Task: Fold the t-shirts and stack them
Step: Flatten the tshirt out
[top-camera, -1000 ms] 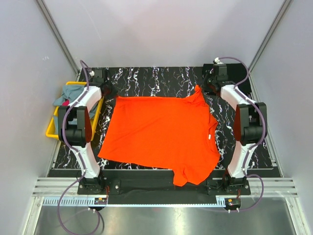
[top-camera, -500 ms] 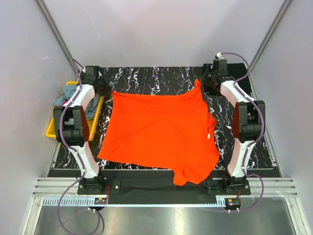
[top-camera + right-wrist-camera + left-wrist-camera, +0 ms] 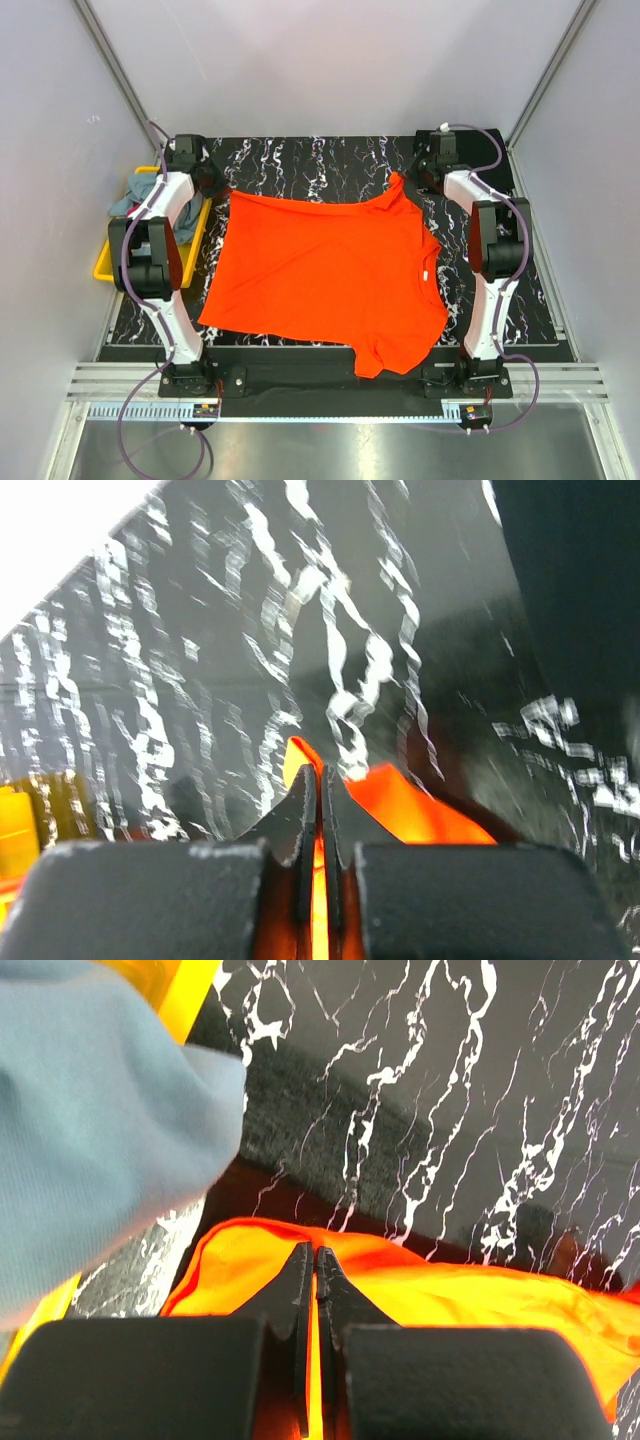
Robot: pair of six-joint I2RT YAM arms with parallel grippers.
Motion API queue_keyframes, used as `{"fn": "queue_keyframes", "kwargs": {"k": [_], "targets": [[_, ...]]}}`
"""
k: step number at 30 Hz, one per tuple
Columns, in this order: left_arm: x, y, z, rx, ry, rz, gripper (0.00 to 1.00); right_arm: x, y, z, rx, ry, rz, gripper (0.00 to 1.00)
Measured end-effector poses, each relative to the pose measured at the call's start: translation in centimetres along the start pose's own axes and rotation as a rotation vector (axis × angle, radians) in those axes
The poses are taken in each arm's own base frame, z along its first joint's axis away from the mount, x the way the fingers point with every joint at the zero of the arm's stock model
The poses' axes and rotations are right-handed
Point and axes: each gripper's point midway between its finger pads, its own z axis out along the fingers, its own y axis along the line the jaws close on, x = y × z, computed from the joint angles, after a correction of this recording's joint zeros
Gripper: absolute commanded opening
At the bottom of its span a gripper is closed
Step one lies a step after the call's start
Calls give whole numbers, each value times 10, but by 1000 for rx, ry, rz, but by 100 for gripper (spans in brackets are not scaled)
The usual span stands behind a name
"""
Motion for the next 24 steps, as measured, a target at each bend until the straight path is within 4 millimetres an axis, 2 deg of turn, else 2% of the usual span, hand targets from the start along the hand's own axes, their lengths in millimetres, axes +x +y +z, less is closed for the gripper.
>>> {"fn": "queue_keyframes", "kwargs": {"k": [3, 4, 6, 9, 14, 20, 23, 24], "targets": [[3, 0, -7, -3, 7, 1, 0, 27, -20, 4, 28, 34, 47, 10], [4, 0, -11, -2, 7, 2, 0, 37, -27, 5, 43, 52, 62, 19], [3, -2, -18, 5, 2, 6, 0, 51, -38, 5, 67, 78, 82, 21], [1, -6, -25, 19, -8, 12, 0, 62, -46, 2, 79, 88, 102, 22], [6, -4, -26, 20, 5, 17, 0, 58, -40, -9, 60, 63, 106, 28], [13, -1, -26, 18, 23, 19, 0, 45, -28, -18, 19, 19, 79, 24], [14, -1, -26, 19, 25, 22, 0, 43, -27, -20, 6, 9, 53, 31], [15, -2, -26, 20, 27, 25, 0, 45, -27, -21, 0, 13, 37, 38]]}}
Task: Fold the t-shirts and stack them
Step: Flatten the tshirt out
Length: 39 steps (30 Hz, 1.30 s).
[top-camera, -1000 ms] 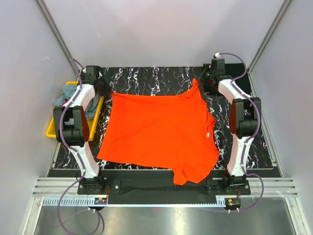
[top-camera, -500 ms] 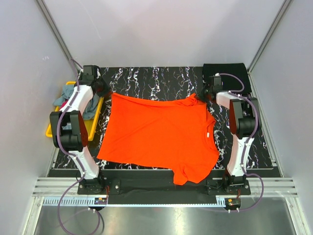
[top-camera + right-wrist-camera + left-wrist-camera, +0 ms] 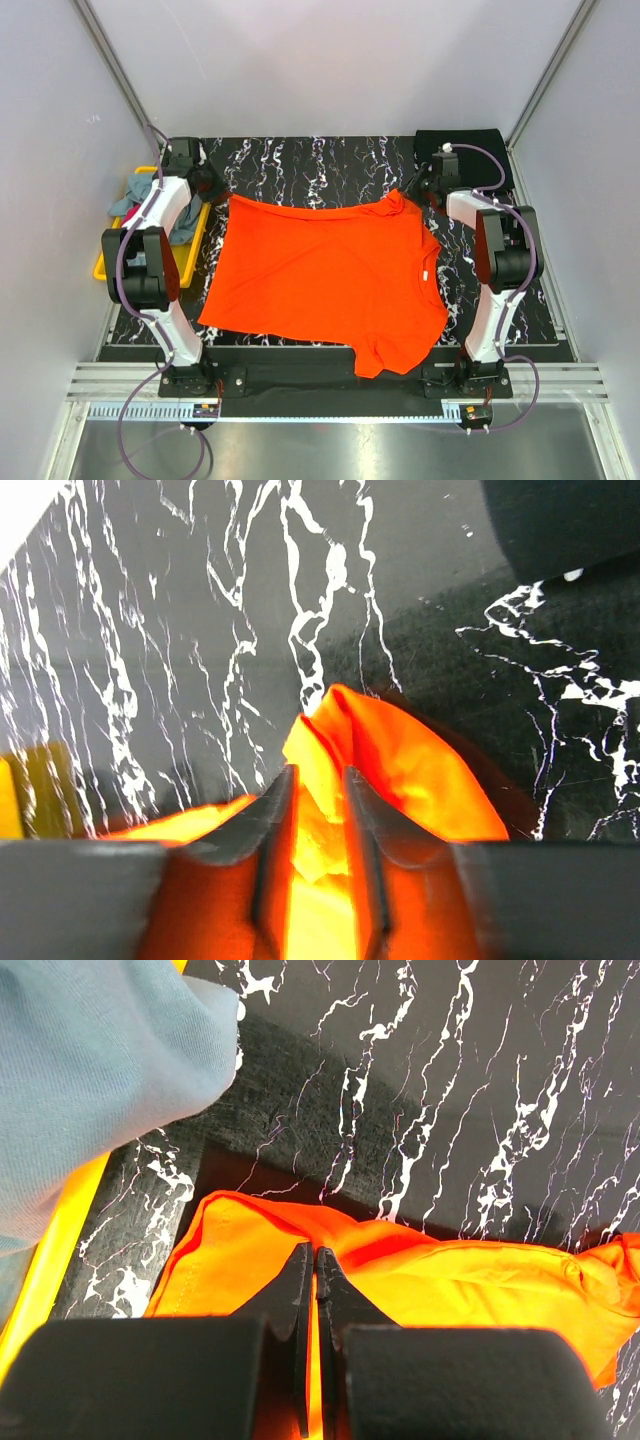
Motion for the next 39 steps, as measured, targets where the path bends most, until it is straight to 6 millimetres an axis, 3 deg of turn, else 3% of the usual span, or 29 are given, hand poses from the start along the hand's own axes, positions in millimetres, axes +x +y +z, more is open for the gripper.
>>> {"fn": "queue_keyframes", "kwargs": {"k": [3, 7, 12, 18, 27, 33, 39], "targets": [[2, -1, 0, 2, 3, 6, 0, 5, -1, -3, -22, 13, -75, 49], [3, -3, 0, 7, 6, 8, 0, 8, 2, -10, -66, 30, -212, 52], [4, -5, 0, 16, 12, 10, 0, 4, 16, -12, -141, 64, -327, 47], [4, -6, 0, 18, 13, 10, 0, -20, 41, -1, -215, 68, -425, 38], [5, -7, 0, 25, 17, 10, 0, -10, 28, 17, -208, 173, -475, 42], [6, -8, 0, 30, 20, 10, 0, 2, 17, 16, -192, 232, -492, 45], [6, -8, 0, 32, 22, 9, 0, 3, 19, 18, -211, 249, -511, 45]]}}
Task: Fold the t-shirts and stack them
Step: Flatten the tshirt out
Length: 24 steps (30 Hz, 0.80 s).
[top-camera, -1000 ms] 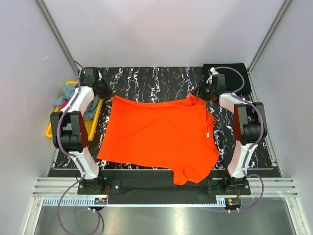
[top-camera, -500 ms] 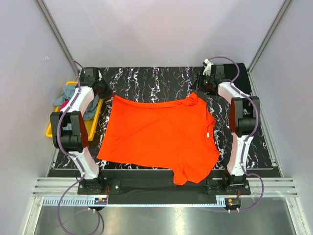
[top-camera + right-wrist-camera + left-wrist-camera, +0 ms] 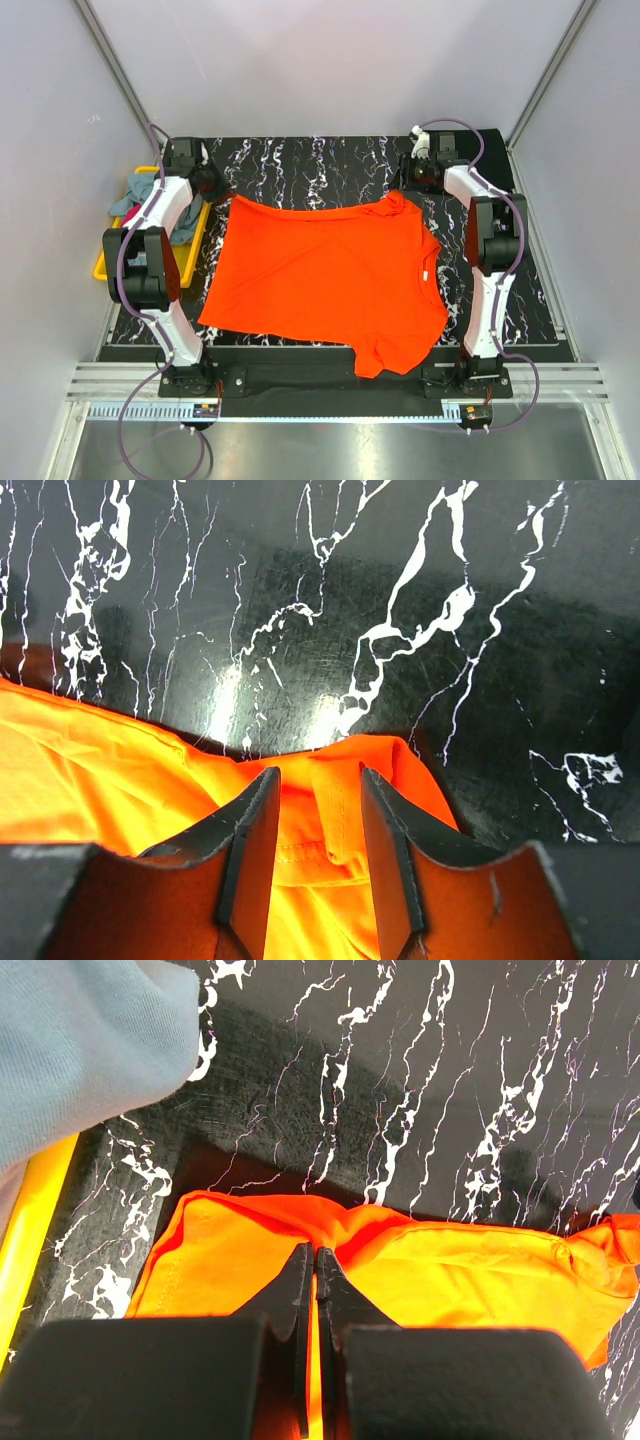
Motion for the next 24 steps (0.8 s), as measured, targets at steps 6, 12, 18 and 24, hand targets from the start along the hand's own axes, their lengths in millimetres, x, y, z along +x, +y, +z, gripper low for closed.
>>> {"fn": "queue_keyframes", "kwargs": {"k": [6, 12, 18, 24], "targets": [[0, -1, 0, 4, 2, -2, 0, 0, -1, 4, -12, 15, 2, 45], [0, -1, 0, 6, 3, -3, 0, 2, -9, 10, -15, 38, 27, 45], [0, -2, 0, 8, 3, -3, 0, 9, -14, 10, -9, 61, 46, 42], [0, -3, 0, 16, 2, -7, 0, 9, -11, 9, -26, 63, 49, 24]]}}
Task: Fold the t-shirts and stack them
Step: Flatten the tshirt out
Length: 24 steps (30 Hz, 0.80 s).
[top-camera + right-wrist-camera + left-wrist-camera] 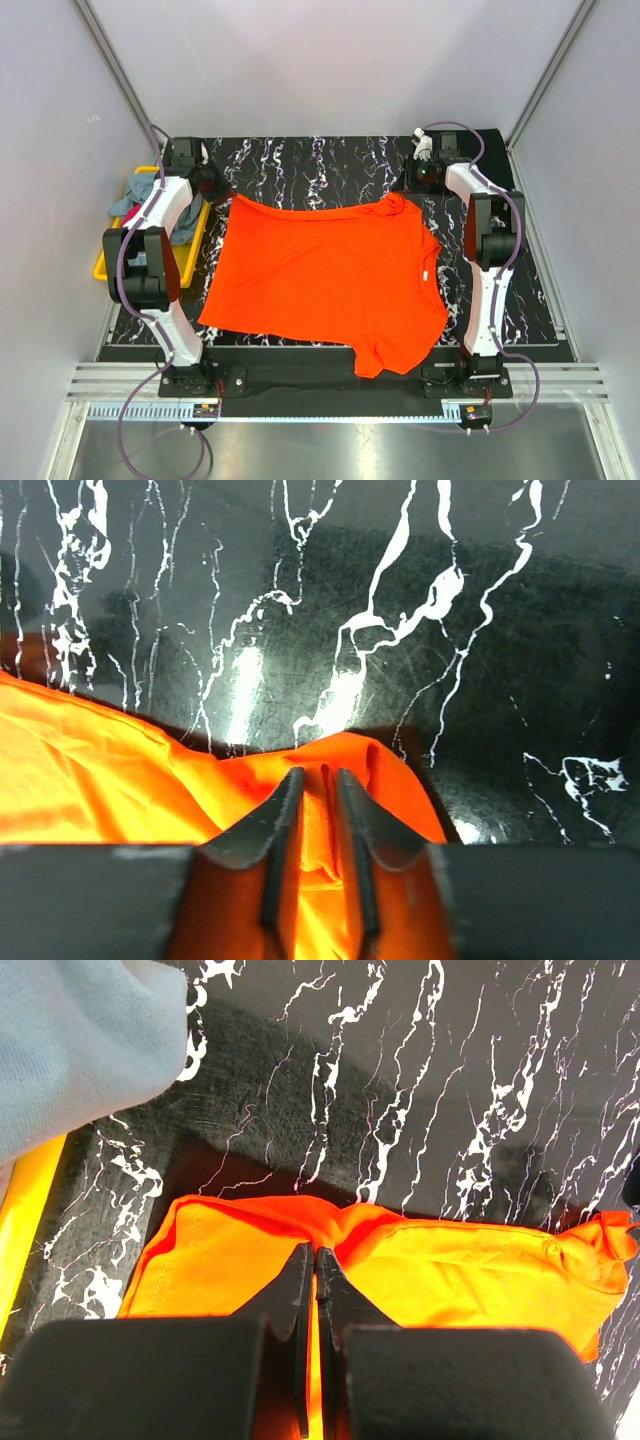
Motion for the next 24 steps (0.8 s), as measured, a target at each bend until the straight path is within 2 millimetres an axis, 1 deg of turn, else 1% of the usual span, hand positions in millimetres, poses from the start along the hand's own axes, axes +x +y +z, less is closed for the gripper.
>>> {"fn": "queue_keyframes", "kwargs": {"k": [1, 2, 5, 6, 9, 12, 14, 17, 19, 22, 24], "targets": [[0, 0, 0, 1, 1, -2, 0, 0, 1, 0, -7, 1, 2, 22], [0, 0, 0, 2, 1, -2, 0, -1, 2, 0, -11, 0, 3, 16], [0, -1, 0, 4, 2, -3, 0, -3, 7, 0, -35, -3, 11, 5], [1, -1, 0, 5, 4, -3, 0, -3, 7, 0, -36, -3, 17, 0], [1, 0, 1, 4, 6, -4, 0, -3, 7, 0, -28, -5, 44, 0], [1, -1, 1, 3, 6, -11, 0, -6, 1, -1, 7, -15, 79, 0], [1, 0, 1, 2, 5, -16, 0, -7, -4, -8, 55, -29, 121, 0], [-1, 1, 0, -4, -2, -24, 0, -17, -9, -33, 129, -75, 182, 0], [-4, 3, -4, -16, -14, -27, 0, -37, -11, -59, 186, -149, 214, 0], [-13, 3, -13, -22, -52, -34, 0, -69, -4, -103, 243, -278, 262, 0], [-20, 4, -20, -26, -77, -38, 0, -85, 4, -126, 259, -358, 309, 0]]}}
